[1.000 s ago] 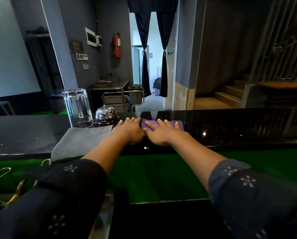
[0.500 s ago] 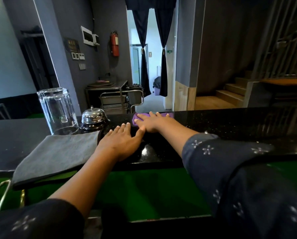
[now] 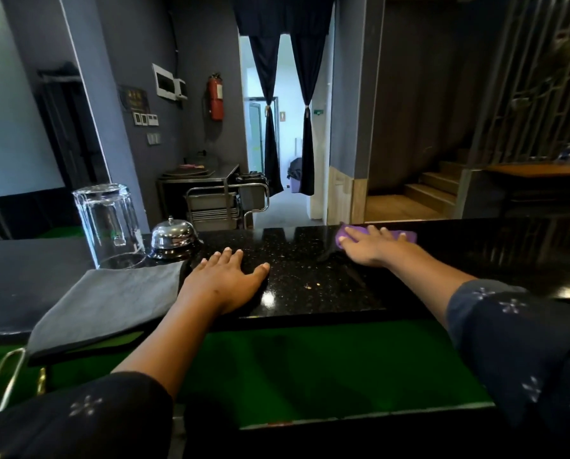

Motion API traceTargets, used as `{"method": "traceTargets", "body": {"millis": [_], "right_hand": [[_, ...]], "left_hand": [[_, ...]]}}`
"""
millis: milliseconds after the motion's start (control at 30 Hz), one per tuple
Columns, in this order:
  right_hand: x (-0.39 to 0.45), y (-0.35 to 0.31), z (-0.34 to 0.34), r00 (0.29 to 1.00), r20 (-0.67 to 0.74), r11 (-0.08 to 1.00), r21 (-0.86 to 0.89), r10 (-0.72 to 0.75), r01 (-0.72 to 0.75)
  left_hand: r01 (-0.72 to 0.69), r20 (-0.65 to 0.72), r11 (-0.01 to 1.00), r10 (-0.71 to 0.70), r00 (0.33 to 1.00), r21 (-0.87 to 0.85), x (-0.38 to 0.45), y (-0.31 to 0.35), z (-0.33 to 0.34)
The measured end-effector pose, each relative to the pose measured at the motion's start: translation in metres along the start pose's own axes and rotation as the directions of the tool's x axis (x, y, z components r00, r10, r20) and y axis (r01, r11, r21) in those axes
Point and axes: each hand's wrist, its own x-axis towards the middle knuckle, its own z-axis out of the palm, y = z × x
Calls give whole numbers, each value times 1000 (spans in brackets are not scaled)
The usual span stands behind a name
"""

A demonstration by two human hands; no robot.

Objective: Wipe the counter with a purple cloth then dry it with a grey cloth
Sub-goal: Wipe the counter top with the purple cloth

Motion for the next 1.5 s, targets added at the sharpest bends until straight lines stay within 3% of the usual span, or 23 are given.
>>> {"method": "traceTargets", "body": {"millis": [167, 267, 333, 400, 567, 700, 867, 1033, 1167, 1267, 1500], "right_hand": [[-76, -29, 17, 956, 16, 956, -24, -292, 293], [-114, -5, 21, 910, 26, 909, -48, -413, 414], [-117, 34, 17, 920, 7, 919, -42, -391, 391], [-107, 75, 9, 966, -1, 966, -30, -257, 257], [-68, 102, -5, 999, -33, 1000, 22, 13, -12], [-62, 94, -7, 1000, -21, 1000, 6, 0, 0], [-74, 161, -7, 973, 11, 973, -32, -229, 229], [-27, 255, -21, 1000, -4, 999, -25, -27, 27], [21, 242, -32, 996, -1, 996, 10, 87, -87], [31, 200, -29, 999, -9, 999, 9, 37, -37], [-23, 152, -8, 948, 36, 949, 3, -316, 317]], "left_hand": [[10, -7, 1000, -10, 1000, -20, -7, 3, -4], [11, -85, 1000, -13, 996, -15, -20, 8, -8], [-32, -170, 998, 42, 984, 60, -28, 14, -13], [-85, -205, 991, 104, 973, 103, -41, 27, -16], [-176, -178, 978, 155, 972, -112, -40, 90, -18], [-189, -92, 948, 171, 981, -255, -15, 161, -3], [-212, -66, 968, 205, 977, -137, 0, 217, 33], [-175, -5, 983, 175, 985, -57, 8, 217, 47], [-155, 16, 988, 155, 988, -13, 11, 222, 48], [-140, 20, 990, 141, 990, -25, 11, 222, 46], [-136, -40, 980, 132, 990, -143, 5, 227, 40]]}}
